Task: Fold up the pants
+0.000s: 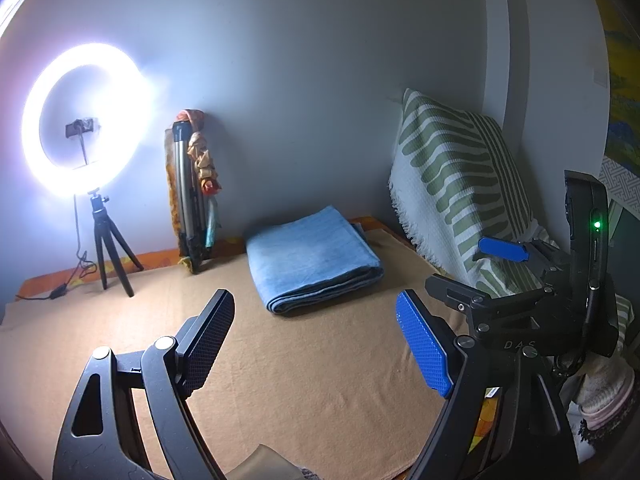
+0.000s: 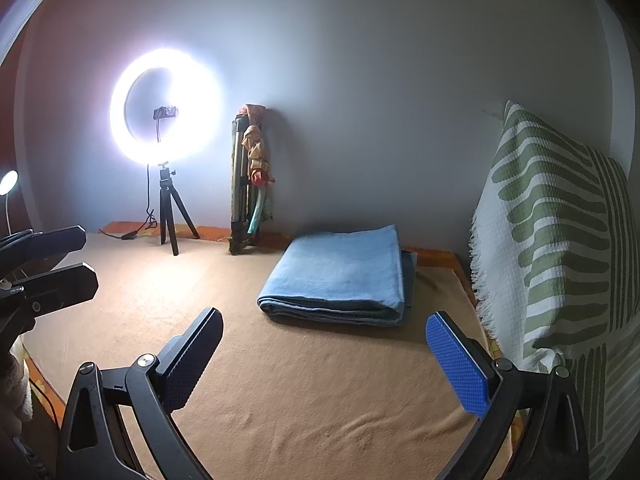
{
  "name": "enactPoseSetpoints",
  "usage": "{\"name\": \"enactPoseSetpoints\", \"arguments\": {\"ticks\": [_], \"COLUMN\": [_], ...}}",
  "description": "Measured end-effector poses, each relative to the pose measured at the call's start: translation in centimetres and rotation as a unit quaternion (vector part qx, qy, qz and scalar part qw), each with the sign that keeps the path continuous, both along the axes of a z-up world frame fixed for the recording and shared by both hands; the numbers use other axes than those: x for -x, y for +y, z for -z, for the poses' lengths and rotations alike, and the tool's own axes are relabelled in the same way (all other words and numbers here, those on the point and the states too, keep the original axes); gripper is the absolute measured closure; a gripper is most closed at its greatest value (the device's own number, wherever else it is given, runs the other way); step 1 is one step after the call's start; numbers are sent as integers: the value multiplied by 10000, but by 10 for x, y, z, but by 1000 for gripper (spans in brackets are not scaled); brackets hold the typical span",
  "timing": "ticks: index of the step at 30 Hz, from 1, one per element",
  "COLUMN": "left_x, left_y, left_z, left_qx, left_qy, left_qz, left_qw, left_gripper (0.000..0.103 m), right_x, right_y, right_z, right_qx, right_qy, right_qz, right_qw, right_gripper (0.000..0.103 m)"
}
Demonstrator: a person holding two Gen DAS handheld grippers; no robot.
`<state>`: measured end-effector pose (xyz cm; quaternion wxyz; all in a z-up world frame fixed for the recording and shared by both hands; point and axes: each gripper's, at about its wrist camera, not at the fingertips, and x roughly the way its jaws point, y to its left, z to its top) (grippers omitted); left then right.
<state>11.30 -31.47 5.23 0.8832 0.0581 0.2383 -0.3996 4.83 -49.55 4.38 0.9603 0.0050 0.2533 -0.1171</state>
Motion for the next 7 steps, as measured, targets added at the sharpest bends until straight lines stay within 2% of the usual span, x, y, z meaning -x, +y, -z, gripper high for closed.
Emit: {"name": "enactPoseSetpoints", "arguments": {"ticks": [7], "left_x": [1], "left_y": [-4], "left_z": [3], "left_qx": [-69], "left_qy": [-85], "left_qz": [38], "left_qw": [9999], "left_gripper": [20], "right_x": [-2], "right_y": [-5], "right_z": [5], "right_qx": [-60], "right_qy": [67], "right_qz": [10], "right_qw": [10000], "right_gripper": [0]}}
